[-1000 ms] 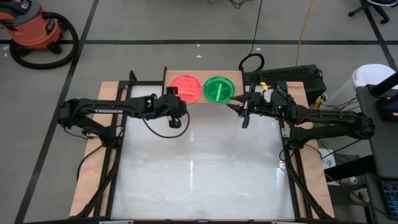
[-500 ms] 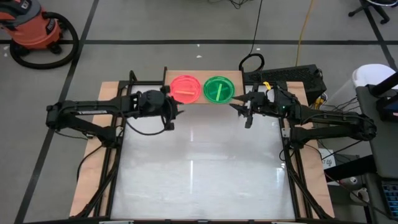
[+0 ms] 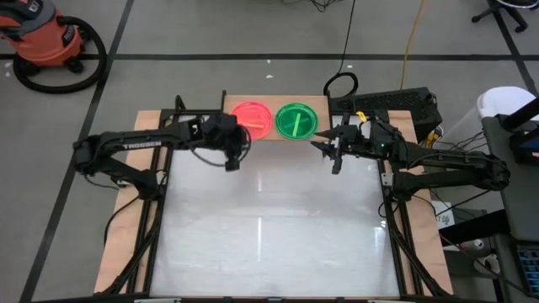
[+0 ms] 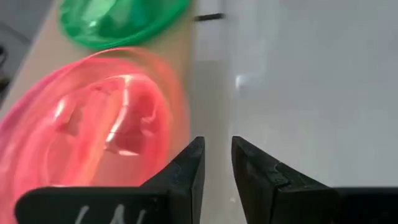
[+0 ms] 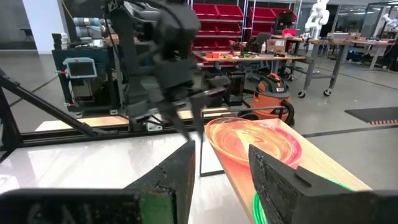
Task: Place and stack plates onto a shelf
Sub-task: Stack the orange transparent plate onto the pink transparent plate on the shelf, then return to Home Position
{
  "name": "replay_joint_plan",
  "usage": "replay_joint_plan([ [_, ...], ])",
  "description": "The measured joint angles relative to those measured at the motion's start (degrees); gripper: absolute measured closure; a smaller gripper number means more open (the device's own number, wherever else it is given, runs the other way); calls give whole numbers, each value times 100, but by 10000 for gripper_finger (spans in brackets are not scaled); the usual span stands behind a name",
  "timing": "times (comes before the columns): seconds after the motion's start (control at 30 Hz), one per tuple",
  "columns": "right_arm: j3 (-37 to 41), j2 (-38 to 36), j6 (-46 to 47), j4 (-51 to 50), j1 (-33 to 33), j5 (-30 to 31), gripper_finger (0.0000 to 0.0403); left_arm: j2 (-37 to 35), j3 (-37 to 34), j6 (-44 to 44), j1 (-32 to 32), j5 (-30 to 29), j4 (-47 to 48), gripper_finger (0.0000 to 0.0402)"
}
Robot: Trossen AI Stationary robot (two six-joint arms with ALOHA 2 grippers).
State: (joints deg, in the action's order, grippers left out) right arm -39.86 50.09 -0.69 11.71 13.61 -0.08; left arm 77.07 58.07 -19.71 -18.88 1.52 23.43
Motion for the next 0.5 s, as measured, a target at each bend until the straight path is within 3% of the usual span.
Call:
replay_joint_plan([
  [0.27,0,4,0,-51,0,0,269,-42,0,229,-233,6,22,317],
  [0.5,0,-213,-63,-153,-170,-7,273,-793,0,235,76,212,48,320],
])
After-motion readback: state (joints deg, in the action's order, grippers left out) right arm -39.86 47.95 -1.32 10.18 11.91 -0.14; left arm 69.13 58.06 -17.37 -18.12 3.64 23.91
